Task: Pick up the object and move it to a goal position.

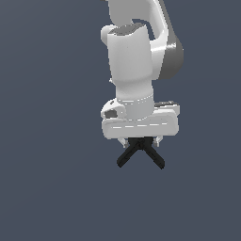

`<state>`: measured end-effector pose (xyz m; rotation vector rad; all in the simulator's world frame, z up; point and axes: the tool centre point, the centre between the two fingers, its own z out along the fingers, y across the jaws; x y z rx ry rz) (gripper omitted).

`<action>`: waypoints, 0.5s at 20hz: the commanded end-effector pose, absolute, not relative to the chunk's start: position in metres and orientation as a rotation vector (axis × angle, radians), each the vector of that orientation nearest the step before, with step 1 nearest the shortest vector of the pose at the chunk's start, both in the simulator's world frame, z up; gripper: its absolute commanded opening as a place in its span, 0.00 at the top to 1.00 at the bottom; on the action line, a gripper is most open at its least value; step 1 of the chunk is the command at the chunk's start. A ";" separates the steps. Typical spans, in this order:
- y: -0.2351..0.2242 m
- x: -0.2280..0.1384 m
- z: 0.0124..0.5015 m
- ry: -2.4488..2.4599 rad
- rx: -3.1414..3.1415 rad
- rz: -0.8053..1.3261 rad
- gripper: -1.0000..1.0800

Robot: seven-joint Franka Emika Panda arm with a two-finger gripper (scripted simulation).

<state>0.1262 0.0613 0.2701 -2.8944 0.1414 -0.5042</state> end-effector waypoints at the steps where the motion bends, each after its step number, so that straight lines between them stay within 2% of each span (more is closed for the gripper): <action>1: 0.062 0.134 0.305 0.073 -2.861 -0.563 1.00; 10: 0.061 0.148 0.416 -0.138 -2.732 -0.733 1.00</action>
